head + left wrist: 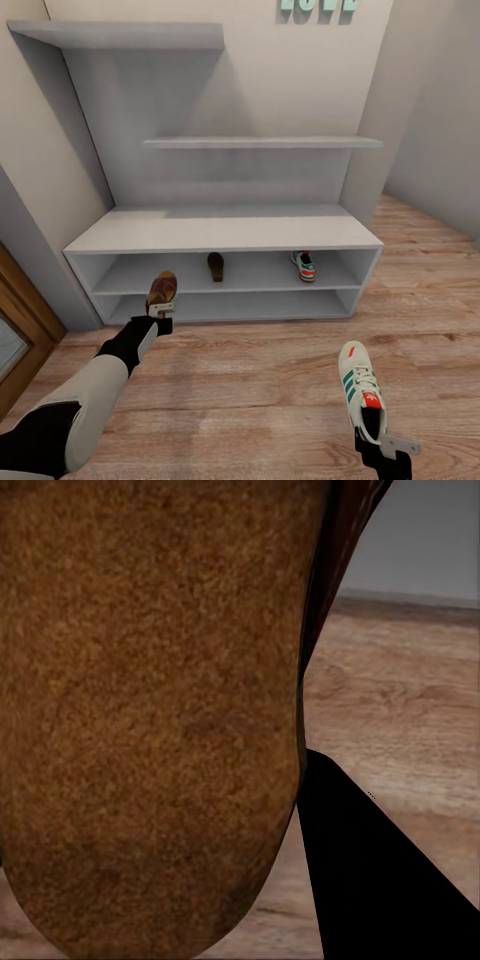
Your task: Pick up the two gym shoes and the two sandals from the corridor floor and place them onto the hallstand (shoe rack) in the corridor, making sure they are on the rack and not on the floor. Arrange them so the two gym shoes are next to each other and the two sandals are next to each other.
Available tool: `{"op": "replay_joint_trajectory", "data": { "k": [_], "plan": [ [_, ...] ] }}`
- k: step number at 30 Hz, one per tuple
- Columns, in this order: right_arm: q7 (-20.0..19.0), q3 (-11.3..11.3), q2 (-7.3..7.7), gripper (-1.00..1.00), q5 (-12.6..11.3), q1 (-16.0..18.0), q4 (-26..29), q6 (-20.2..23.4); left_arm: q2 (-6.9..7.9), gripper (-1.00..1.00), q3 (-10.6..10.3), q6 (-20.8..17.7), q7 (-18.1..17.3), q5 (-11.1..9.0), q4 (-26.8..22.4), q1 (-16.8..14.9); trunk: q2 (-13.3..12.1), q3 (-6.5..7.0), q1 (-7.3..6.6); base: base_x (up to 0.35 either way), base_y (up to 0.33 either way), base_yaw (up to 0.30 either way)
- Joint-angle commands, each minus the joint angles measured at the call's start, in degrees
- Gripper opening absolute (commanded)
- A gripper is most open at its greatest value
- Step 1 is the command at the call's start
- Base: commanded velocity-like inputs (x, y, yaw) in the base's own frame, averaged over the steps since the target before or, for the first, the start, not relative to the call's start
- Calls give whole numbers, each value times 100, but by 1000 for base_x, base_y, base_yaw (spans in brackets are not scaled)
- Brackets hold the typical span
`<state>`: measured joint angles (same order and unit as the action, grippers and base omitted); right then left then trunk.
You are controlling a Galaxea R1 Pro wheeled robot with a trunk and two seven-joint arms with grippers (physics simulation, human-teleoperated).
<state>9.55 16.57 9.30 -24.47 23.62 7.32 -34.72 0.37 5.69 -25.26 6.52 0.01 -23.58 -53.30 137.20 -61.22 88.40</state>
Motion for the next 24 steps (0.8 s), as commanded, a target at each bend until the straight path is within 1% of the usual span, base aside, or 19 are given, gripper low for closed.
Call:
{"op": "replay_joint_trajectory", "data": {
  "k": [1,10,15,17,24],
  "plan": [
    [38,48,2,-100,-23,3,2,-8,-3,-100,12,-36,-7,18,-13,4,44,-32,21,0,0,0],
    [38,48,2,-100,-22,3,-3,-8,23,-100,-15,-40,-13,-10,-15,47,405,-276,219,0,0,0],
    [38,44,7,-100,-21,3,-3,-8,42,-100,-16,-40,-12,-17,-15,52,604,-387,328,0,0,0],
    [37,46,8,-100,-18,3,-3,-8,45,-100,-19,-40,-12,-18,-16,54,607,-434,333,0,0,0],
    [30,48,18,-100,1,3,-11,-8,32,-100,-23,-31,-13,-9,-22,62,607,-437,333,0,0,0]
  ]
}}
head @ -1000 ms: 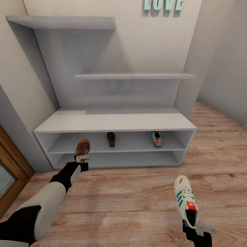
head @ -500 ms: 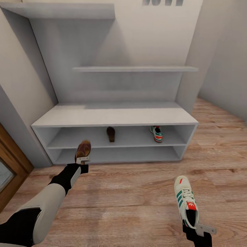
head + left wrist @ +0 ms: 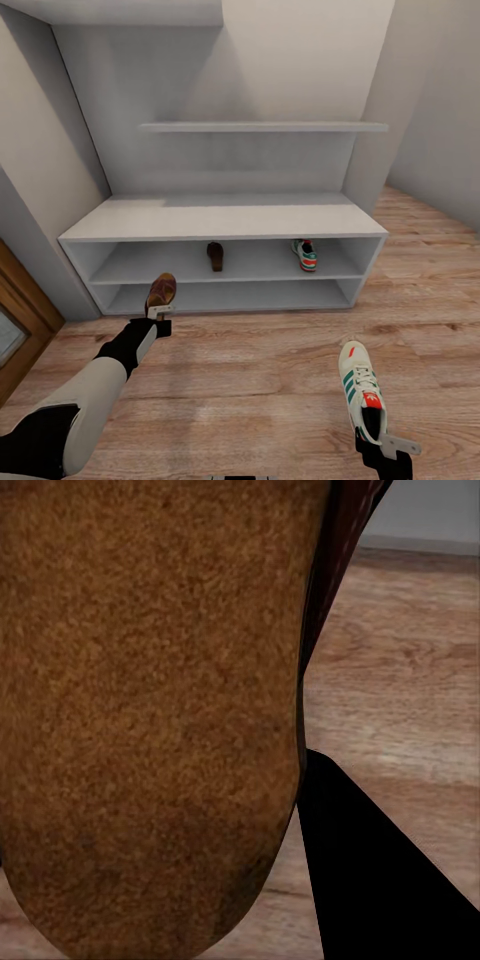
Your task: Pick up the two gym shoes and the two sandals from the corridor floor and place them onto the hallstand (shoe rack) in the corridor, making sure they are on the rack and not on the floor. Arrange them so the two gym shoes are next to each other and the two sandals are next to each other.
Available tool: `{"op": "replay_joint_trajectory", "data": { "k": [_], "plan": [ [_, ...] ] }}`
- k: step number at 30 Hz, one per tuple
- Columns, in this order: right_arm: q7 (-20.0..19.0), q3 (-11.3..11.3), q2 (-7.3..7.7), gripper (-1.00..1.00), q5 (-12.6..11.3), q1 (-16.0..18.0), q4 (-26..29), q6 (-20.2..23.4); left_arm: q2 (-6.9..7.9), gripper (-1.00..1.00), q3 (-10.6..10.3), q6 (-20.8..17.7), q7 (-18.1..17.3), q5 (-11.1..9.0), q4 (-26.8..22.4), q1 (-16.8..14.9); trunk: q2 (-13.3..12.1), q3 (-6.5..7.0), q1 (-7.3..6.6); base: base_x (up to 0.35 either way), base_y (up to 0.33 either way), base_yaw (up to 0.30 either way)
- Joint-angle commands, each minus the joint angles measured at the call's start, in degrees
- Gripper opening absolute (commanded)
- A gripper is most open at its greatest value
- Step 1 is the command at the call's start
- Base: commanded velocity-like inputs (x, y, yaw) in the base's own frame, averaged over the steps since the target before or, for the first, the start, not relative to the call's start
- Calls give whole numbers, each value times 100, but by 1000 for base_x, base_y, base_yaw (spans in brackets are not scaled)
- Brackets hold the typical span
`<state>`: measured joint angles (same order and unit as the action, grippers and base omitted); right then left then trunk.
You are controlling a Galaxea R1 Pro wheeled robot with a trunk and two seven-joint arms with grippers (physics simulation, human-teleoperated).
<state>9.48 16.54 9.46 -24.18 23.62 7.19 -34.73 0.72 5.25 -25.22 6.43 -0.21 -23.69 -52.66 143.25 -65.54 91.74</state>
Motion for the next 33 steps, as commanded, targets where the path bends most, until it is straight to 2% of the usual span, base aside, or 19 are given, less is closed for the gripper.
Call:
{"op": "replay_joint_trajectory", "data": {
  "k": [1,9,33],
  "plan": [
    [37,51,2,-100,-26,2,2,-8,-9,-100,20,-30,-3,21,-11,0,2,-5,-1,0,0,0],
    [37,51,3,-100,-25,2,2,-8,-20,-100,18,17,-2,42,-17,1,2,-5,-1,124,-21,0],
    [37,51,10,-100,-33,2,2,-8,-7,-100,11,50,-1,38,-15,-5,2,-5,-1,322,-37,0]
  ]
}}
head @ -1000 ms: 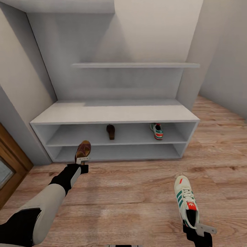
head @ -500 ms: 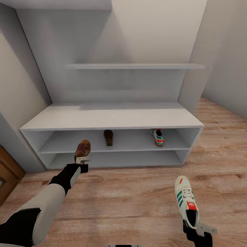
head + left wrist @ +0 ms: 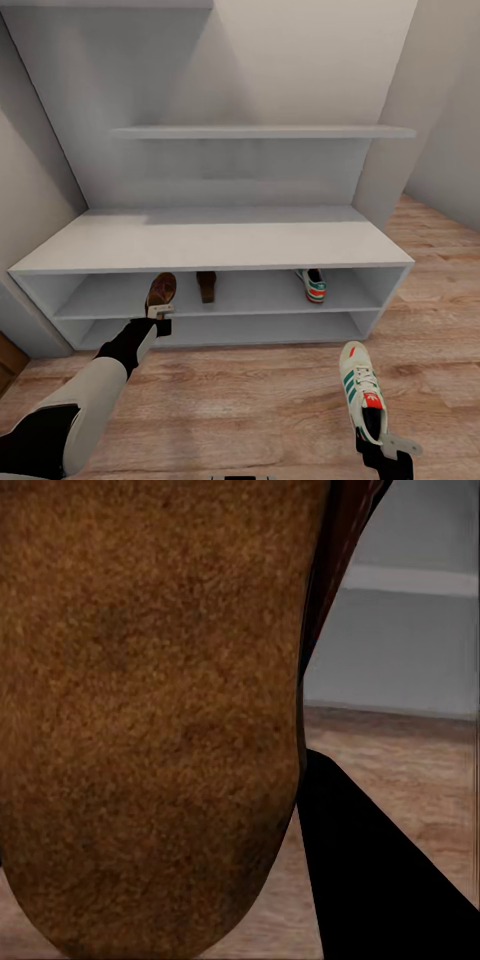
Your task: Pick up the two gym shoes and the two sandals from the corridor floor and place them onto the hallstand (shoe rack) in the corridor, making sure they are on the rack and not on the floor. Arrange them so the two gym shoes are next to each other and the two sandals are next to each other.
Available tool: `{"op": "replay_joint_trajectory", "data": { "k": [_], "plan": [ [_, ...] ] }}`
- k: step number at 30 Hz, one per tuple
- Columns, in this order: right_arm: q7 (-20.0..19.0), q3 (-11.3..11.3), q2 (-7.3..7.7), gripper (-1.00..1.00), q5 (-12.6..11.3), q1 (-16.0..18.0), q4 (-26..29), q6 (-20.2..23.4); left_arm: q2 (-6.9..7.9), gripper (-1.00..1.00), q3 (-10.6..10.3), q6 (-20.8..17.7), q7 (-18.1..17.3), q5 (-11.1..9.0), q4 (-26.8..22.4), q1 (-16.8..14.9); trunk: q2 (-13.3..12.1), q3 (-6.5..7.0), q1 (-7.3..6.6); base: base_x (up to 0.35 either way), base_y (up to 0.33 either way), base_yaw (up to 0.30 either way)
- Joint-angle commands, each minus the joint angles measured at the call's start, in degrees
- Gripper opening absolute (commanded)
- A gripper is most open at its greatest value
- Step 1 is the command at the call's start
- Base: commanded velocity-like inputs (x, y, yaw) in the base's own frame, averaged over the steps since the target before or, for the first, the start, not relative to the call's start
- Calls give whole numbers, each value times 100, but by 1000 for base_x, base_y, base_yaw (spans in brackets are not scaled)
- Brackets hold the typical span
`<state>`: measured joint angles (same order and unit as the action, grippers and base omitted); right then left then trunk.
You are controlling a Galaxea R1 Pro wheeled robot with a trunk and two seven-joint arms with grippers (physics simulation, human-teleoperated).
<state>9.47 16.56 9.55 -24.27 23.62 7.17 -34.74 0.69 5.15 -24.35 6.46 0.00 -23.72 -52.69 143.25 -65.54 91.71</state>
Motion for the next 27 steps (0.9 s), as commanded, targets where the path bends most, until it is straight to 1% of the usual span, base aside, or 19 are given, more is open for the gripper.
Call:
{"op": "replay_joint_trajectory", "data": {
  "k": [1,2,7,14,23,27],
  "plan": [
    [37,49,0,-100,-25,2,3,-6,-5,-100,21,-36,-5,17,-12,-1,2,-5,2,294,-157,0],
    [37,49,0,-100,-25,2,3,-6,-5,-100,21,-36,-5,17,-11,0,2,-5,2,287,-165,0],
    [37,49,-5,-100,-17,2,3,-6,-7,-100,21,-26,4,26,-18,4,2,-5,2,34,-15,0],
    [37,49,-5,-100,-17,2,3,-6,-15,-100,21,-18,4,26,-18,4,2,-5,2,170,-99,0],
    [37,49,-5,-100,-17,2,3,-6,-15,-100,22,-17,4,26,-18,4,2,-5,2,30,-12,0],
    [37,49,-5,-100,-17,2,3,-6,-7,-100,21,-17,4,24,-18,4,2,-5,2,171,-1,-74]
  ]
}}
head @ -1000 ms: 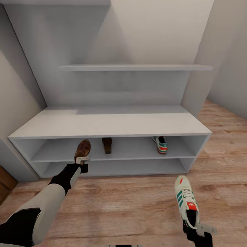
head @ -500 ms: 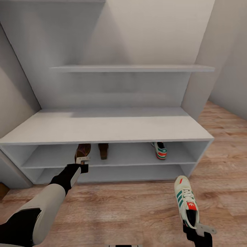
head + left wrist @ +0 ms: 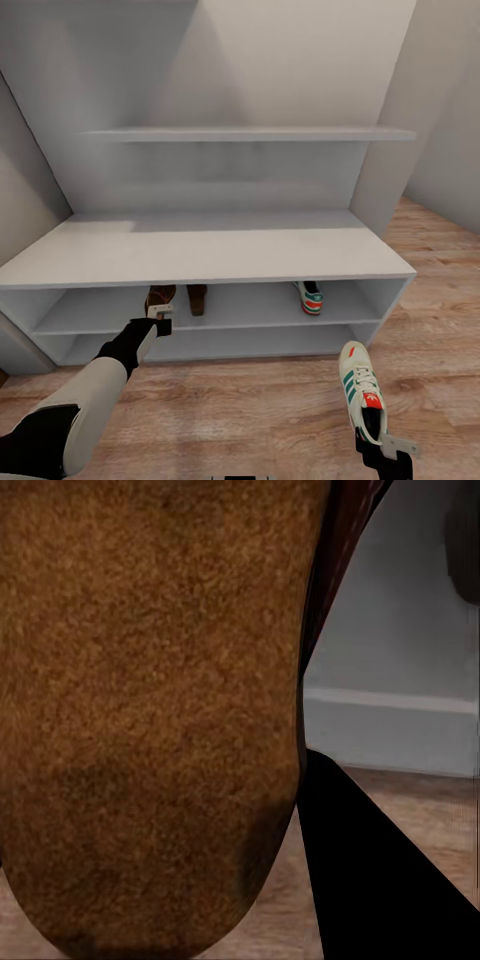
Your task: Pick up the two gym shoes and the two sandals from the corridor floor and place them onto the hallstand (shoe rack) in the corridor, making sure they are on the rack and not on the floor. Arrange them so the two gym shoes are next to each other and the two sandals are next to each other.
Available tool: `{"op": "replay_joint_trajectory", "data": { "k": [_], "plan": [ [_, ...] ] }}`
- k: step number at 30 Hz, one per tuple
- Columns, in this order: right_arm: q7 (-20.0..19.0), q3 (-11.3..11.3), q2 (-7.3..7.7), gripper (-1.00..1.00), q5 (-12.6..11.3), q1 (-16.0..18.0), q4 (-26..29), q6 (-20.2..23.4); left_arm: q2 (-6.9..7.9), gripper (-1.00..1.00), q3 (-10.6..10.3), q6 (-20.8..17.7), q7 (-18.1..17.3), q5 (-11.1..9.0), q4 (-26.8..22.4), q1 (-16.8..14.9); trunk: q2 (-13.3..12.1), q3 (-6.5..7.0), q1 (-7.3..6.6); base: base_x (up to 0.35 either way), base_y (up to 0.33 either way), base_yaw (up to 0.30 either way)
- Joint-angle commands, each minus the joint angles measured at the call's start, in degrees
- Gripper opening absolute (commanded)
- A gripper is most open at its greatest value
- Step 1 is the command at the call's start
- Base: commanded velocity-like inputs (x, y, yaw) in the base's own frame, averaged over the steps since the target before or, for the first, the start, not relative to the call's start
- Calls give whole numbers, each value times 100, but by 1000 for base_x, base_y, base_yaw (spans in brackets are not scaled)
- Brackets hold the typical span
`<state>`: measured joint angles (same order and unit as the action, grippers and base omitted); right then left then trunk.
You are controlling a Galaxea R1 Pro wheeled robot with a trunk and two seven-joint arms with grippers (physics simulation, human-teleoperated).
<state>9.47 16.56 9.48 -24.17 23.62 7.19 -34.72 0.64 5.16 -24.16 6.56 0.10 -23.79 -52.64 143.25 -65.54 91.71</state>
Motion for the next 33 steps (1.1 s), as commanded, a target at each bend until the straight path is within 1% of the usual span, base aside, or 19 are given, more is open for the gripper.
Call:
{"op": "replay_joint_trajectory", "data": {
  "k": [1,6,29,33],
  "plan": [
    [37,49,1,-100,-27,3,1,-8,3,-100,20,-35,-6,13,-12,-2,2,-5,1,274,0,-165],
    [38,49,1,-100,-27,3,1,-8,18,-100,24,-10,-6,15,-12,-3,2,-5,1,186,0,-98],
    [37,49,1,-100,-28,3,1,-8,8,-100,15,-6,-14,15,-12,0,2,-5,1,39,0,-4],
    [39,49,1,-100,-30,3,1,-8,18,-100,12,-9,-11,16,-12,-2,7,-101,12,0,0,0]
  ]
}}
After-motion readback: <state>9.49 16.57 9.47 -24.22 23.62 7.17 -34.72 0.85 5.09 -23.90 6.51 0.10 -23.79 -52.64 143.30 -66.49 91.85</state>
